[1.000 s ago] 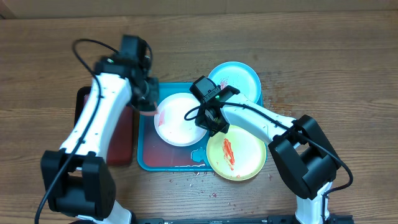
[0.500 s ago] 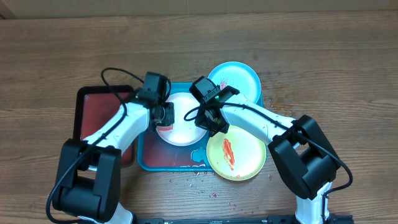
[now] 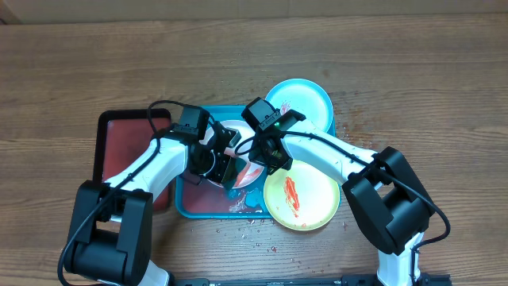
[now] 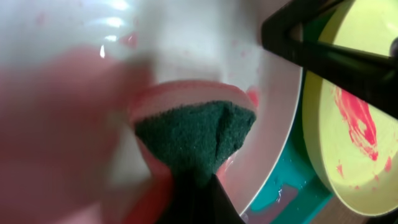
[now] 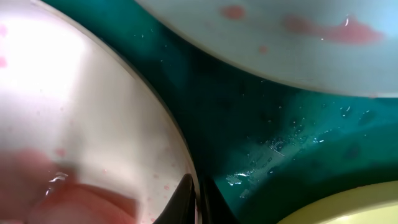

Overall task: Clean dirty plates on tray and stack at the side
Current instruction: 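Scrub the white plate again with the sponge in the left gripper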

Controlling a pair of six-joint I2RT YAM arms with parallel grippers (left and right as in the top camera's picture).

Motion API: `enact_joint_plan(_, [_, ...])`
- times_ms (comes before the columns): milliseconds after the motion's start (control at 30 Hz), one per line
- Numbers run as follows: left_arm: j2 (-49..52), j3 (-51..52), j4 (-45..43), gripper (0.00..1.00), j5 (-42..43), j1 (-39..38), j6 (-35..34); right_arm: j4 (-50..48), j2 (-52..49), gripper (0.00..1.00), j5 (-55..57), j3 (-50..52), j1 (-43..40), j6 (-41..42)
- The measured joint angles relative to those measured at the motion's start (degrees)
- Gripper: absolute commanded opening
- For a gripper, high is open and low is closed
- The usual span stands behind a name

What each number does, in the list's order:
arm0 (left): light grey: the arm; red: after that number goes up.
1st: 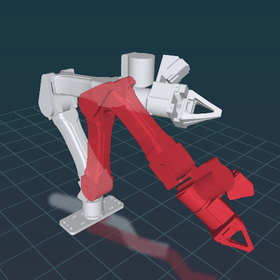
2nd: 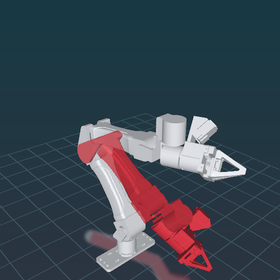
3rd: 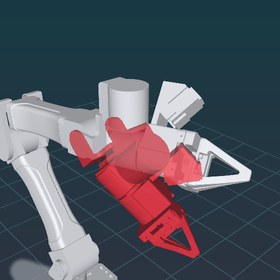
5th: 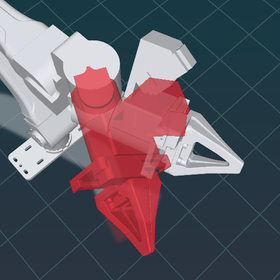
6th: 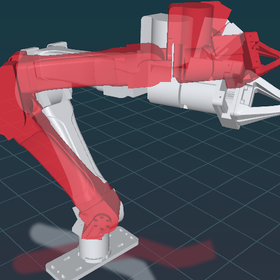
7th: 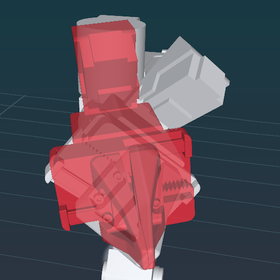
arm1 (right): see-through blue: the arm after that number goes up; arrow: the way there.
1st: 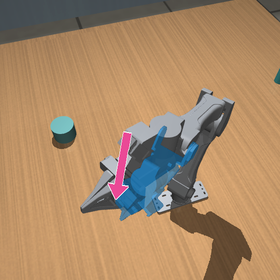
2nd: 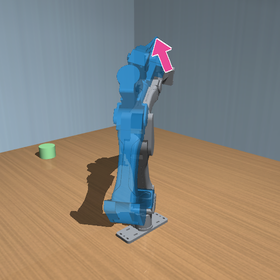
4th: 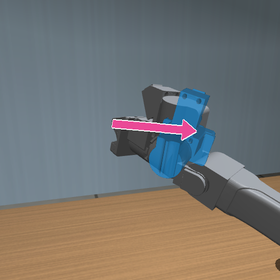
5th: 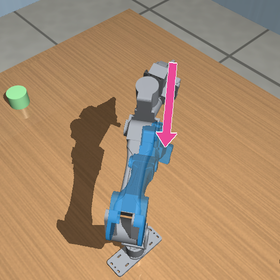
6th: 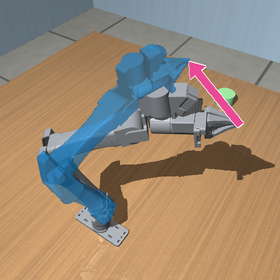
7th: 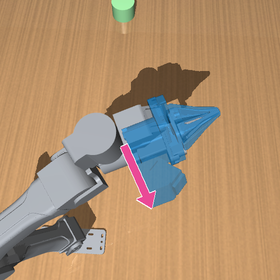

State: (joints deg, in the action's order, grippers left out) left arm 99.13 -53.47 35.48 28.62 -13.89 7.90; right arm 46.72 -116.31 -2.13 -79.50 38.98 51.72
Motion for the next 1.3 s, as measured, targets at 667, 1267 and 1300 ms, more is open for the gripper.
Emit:
enact_joint_plan(667, [-0.4,-0.5,-7.7,0.04,-32.6,-1.1,-22.3,-0.7,0.0,0.04,-0.4,0.0,0.2,0.3])
enact_joint_plan(1267, [0.3,0.9,-17.6,0.04,-12.5,0.0,-8.1,-0.2,0.0,0.04,-1.4,0.0,0.1,-1.0])
enact_joint_plan(1300, [0.3,0.9,-19.5,0.04,-16.2,0.0,-10.0,-0.2,0.0,0.04,-1.4,0.0,0.1,-1.0])
